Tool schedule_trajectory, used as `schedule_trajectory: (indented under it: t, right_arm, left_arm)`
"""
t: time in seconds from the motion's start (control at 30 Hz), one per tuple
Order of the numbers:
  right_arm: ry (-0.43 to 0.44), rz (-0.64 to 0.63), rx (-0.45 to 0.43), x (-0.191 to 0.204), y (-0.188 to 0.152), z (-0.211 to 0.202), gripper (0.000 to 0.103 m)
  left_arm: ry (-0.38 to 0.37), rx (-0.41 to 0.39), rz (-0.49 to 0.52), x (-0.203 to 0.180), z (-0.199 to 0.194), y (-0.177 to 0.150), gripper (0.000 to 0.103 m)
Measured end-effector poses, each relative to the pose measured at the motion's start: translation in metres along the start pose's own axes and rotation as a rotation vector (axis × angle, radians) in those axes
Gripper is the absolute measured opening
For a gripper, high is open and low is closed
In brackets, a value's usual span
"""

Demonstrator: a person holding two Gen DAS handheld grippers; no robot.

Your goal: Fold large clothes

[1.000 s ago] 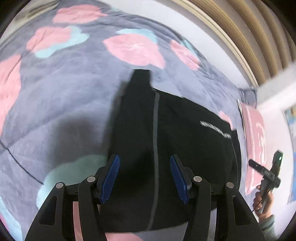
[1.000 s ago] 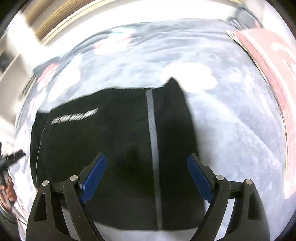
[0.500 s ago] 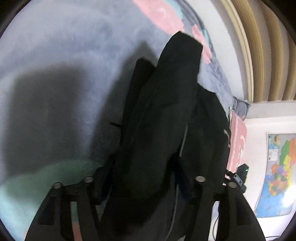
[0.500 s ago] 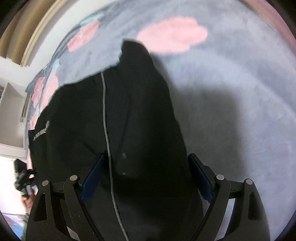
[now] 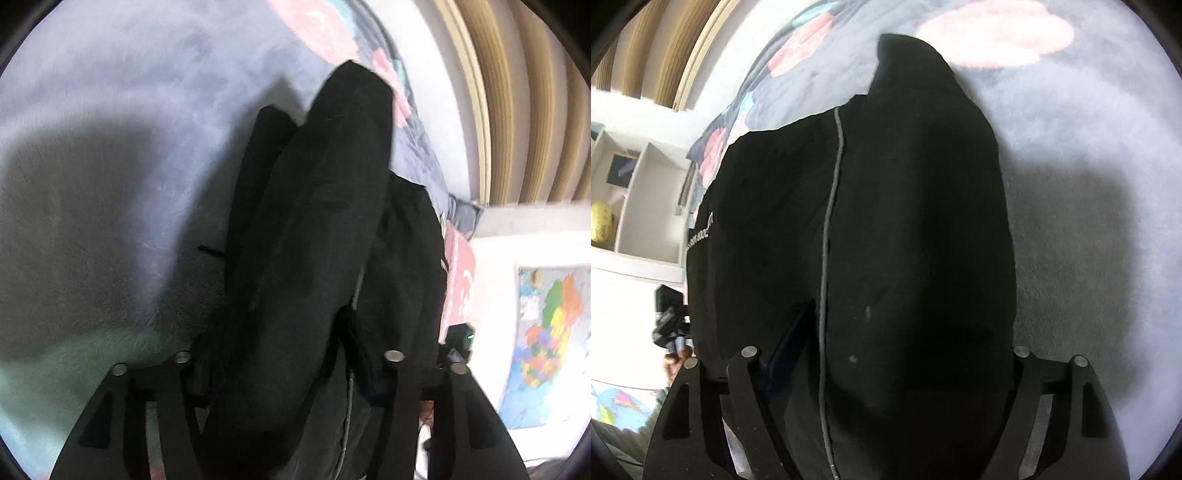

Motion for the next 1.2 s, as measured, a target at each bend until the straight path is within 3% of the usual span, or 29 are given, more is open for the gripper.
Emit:
schedule_trajectory:
  t: [0.07, 0.13, 0.2, 0.27, 0.33, 0.57, 0.7, 0.93, 1.07, 1.2]
  right_arm:
    - [0.038, 0.047, -0.005, -0.004, 0.004, 0.006, 0.091]
    - [0.031, 0.032, -0.012, 0.004, 0.003, 0.002, 0.085]
    - [0.037, -0.038, -0.010, 0.023, -0.004, -0.005, 0.065]
    - [0.023, -0.143, -0.001, 0.049, -0.016, -0.017, 0.056]
    - [0.066, -0.174, -0.019, 0.068, -0.026, -0.033, 0.048]
    - [0.081, -0.322, -0.103, 0.130, -0.056, -0.094, 0.043]
    - [0.103, -0.345, -0.128, 0.142, -0.081, -0.129, 0.043]
    - [0.097, -0.315, -0.105, 0.151, -0.087, -0.153, 0.043]
    - [0.045, -0.273, -0.061, 0.133, -0.080, -0.144, 0.043]
    - [-0.024, -0.213, -0.001, 0.099, -0.066, -0.099, 0.043]
  left_arm:
    - [0.011, -0.009, -0.003, -0.004, 0.005, 0.003, 0.063]
    - [0.050, -0.034, 0.030, -0.013, 0.001, 0.000, 0.056]
    - [0.072, -0.086, 0.093, -0.029, -0.012, -0.008, 0.037]
    - [0.032, -0.128, 0.120, -0.044, -0.032, -0.018, 0.033]
    - [0.003, -0.146, 0.142, -0.056, -0.046, -0.028, 0.032]
    - [-0.052, -0.233, 0.304, -0.130, -0.117, -0.096, 0.030]
    - [-0.089, -0.263, 0.335, -0.144, -0.153, -0.138, 0.030]
    - [-0.099, -0.243, 0.360, -0.127, -0.194, -0.212, 0.030]
    - [-0.078, -0.180, 0.297, -0.099, -0.175, -0.233, 0.030]
    - [-0.009, -0.100, 0.201, -0.044, -0.128, -0.240, 0.030]
Point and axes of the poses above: each gripper's, at about its wrist camera, not at the fingertips, and z roughly the way its jaws point, x to its left, y to its top, the point moved 3 cm from there along z, roughly the way its jaws point, and after that the axes turned 7 degrees about y, right-handed, at the moved point
